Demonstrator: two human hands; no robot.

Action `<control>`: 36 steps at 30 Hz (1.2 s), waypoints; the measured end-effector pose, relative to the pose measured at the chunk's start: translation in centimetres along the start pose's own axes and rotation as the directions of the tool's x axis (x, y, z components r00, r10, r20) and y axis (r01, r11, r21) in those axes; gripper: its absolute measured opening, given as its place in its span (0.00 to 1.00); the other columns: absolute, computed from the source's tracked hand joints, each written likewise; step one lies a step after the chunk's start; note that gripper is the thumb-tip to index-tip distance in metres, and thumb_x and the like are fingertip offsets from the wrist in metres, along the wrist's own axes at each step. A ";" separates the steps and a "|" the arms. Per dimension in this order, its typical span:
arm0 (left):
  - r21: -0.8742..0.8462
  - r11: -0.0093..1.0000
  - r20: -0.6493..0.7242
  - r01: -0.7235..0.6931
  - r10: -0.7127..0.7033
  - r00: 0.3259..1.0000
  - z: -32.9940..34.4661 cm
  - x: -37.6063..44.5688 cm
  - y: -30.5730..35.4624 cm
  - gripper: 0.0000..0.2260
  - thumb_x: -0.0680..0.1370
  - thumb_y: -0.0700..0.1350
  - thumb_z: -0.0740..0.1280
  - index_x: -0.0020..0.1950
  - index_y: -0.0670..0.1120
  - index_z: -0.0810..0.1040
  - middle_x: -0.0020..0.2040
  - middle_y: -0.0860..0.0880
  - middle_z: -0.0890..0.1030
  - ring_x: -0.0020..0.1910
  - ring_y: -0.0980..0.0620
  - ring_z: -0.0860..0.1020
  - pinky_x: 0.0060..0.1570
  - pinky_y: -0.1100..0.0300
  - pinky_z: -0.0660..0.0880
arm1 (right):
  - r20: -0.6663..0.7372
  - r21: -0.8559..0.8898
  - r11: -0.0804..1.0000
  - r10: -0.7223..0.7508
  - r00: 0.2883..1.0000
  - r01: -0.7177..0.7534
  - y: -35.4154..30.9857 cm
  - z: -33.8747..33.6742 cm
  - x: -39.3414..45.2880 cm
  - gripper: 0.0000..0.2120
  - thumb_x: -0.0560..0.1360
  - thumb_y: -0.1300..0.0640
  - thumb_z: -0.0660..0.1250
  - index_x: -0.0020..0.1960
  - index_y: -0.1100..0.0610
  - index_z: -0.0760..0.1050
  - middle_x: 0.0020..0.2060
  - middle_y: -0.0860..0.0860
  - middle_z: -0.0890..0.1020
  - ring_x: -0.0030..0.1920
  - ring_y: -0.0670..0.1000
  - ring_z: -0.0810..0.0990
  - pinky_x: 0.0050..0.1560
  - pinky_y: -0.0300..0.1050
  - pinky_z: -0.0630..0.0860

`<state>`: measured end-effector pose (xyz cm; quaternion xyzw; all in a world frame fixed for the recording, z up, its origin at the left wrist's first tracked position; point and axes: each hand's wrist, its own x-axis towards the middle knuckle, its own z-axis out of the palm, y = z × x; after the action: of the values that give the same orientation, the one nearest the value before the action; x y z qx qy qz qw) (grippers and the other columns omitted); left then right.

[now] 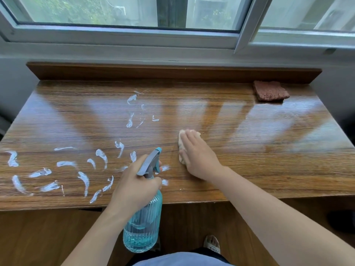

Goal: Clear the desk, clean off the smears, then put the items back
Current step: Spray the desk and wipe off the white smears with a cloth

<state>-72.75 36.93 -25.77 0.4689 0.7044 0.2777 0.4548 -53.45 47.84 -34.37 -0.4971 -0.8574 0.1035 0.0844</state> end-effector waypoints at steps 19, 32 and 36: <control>-0.021 0.994 0.013 -0.107 0.107 0.994 -0.9 2.3 3.6 0.16 0.74 0.32 0.67 0.47 0.56 0.79 0.36 0.40 0.71 0.35 0.34 0.76 0.30 0.54 0.70 | -0.173 0.060 0.989 0.144 0.974 -0.136 8.1 -1.2 0.7 0.20 0.81 0.49 0.66 0.70 0.58 0.74 0.62 0.54 0.78 0.64 0.57 0.70 0.66 0.51 0.69; -0.024 0.998 -0.089 -0.057 0.055 0.995 -1.3 3.2 4.2 0.16 0.75 0.33 0.68 0.49 0.55 0.81 0.50 0.43 0.85 0.40 0.49 0.85 0.38 0.50 0.77 | -0.106 0.239 0.954 0.212 0.971 -0.182 10.1 -1.3 3.7 0.16 0.78 0.46 0.70 0.61 0.53 0.74 0.55 0.48 0.78 0.59 0.55 0.74 0.59 0.51 0.71; -0.026 0.997 -0.113 -0.069 0.066 0.991 -1.5 2.8 4.6 0.15 0.76 0.32 0.67 0.49 0.54 0.80 0.55 0.35 0.82 0.42 0.49 0.87 0.43 0.47 0.79 | -0.070 0.241 0.963 0.141 0.988 -0.120 6.9 -0.6 5.5 0.17 0.80 0.50 0.69 0.65 0.57 0.76 0.65 0.52 0.77 0.69 0.56 0.70 0.71 0.47 0.63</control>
<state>-72.58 41.40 -22.41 0.4692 0.7084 0.3293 0.4119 -50.23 56.08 -35.34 -0.5429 -0.7999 0.1885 0.1727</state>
